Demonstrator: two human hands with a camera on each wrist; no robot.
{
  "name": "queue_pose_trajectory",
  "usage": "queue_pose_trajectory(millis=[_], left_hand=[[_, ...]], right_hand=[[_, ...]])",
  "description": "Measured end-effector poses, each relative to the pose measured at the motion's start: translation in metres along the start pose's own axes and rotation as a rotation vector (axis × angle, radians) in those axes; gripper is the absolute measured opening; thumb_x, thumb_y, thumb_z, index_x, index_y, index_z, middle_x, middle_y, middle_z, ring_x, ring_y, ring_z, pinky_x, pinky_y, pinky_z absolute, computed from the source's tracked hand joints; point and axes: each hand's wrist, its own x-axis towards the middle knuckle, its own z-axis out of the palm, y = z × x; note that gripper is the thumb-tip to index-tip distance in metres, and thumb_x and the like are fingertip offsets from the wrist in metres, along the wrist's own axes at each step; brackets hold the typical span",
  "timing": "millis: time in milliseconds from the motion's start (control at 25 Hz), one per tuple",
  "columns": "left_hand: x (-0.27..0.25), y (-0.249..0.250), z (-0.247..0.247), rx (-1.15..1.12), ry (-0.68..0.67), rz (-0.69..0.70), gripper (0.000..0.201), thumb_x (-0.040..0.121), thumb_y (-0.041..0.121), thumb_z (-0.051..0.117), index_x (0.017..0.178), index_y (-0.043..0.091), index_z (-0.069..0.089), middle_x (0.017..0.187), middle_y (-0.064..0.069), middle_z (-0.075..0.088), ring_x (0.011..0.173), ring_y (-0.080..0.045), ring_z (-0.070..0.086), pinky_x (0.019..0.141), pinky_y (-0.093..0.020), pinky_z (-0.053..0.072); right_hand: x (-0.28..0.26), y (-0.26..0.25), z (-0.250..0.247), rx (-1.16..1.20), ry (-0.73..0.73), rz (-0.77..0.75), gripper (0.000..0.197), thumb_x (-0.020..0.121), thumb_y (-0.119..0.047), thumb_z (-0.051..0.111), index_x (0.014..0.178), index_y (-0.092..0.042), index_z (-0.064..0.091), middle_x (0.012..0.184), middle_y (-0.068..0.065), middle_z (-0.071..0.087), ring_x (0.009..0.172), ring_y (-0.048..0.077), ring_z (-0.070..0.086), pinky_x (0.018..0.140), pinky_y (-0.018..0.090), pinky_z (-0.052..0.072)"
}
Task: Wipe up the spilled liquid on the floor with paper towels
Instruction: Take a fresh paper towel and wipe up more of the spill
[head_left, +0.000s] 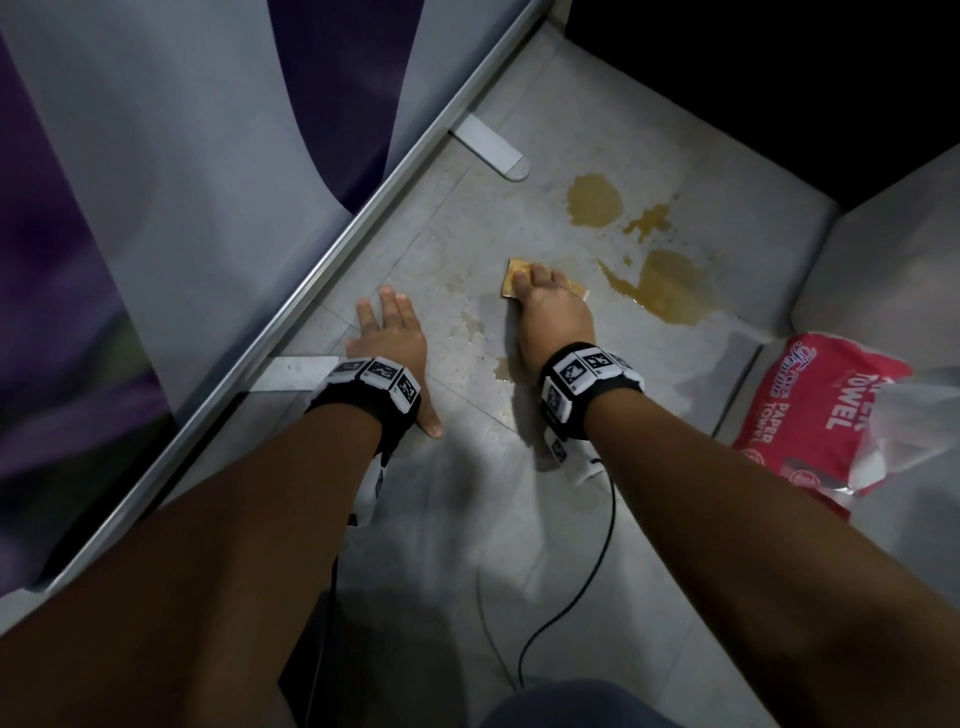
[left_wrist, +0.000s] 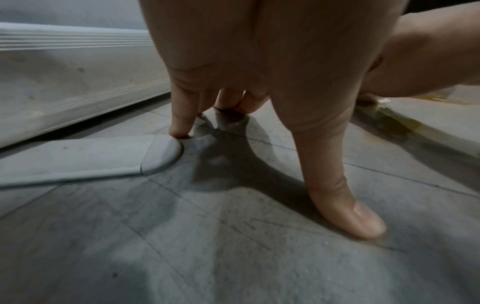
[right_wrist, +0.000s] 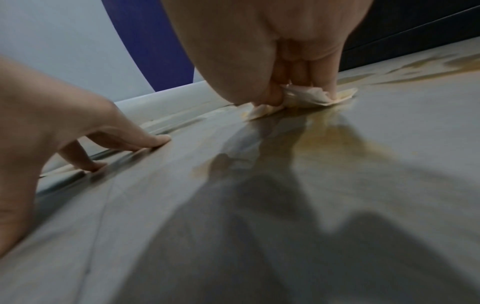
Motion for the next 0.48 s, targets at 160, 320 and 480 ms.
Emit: queue_pose_trajectory(millis=[160,320,480], left_hand=[[0.002,-0.001,0.001,0.004,0.010,0.015,0.176,0.030,0.055,0.095,0.149,-0.001,-0.023,0.158,-0.019,-0.027,0.146,-0.046,-0.016,0.118,-0.057,0.022],[0.002,-0.003,0.001,0.010,0.015,0.020,0.177,0.030,0.055,0.096,0.149,-0.001,-0.023,0.158,-0.020,-0.026,0.146,-0.045,-0.016,0.117,-0.057,0.023],[0.001,-0.003,-0.001,0.019,0.005,0.008,0.176,0.031,0.055,0.095,0.148,0.000,-0.023,0.159,-0.018,-0.027,0.146,-0.044,-0.016,0.117,-0.056,0.024]], right_hand=[[0.012,-0.029,0.005,0.001,-0.011,-0.038,0.045,0.099,-0.009,0.044,0.145,-0.008,0.042,0.155,0.016,0.036,0.145,0.037,0.028,0.115,0.043,0.031],[0.018,-0.043,0.014,-0.021,-0.074,-0.202,0.050,0.100,-0.009,0.044,0.150,-0.013,0.038,0.161,0.013,0.029,0.149,0.036,0.022,0.120,0.046,0.025],[0.004,-0.018,0.018,0.008,-0.070,-0.463,0.048,0.099,-0.010,0.051,0.147,-0.013,0.048,0.157,0.017,0.037,0.146,0.041,0.029,0.119,0.050,0.024]])
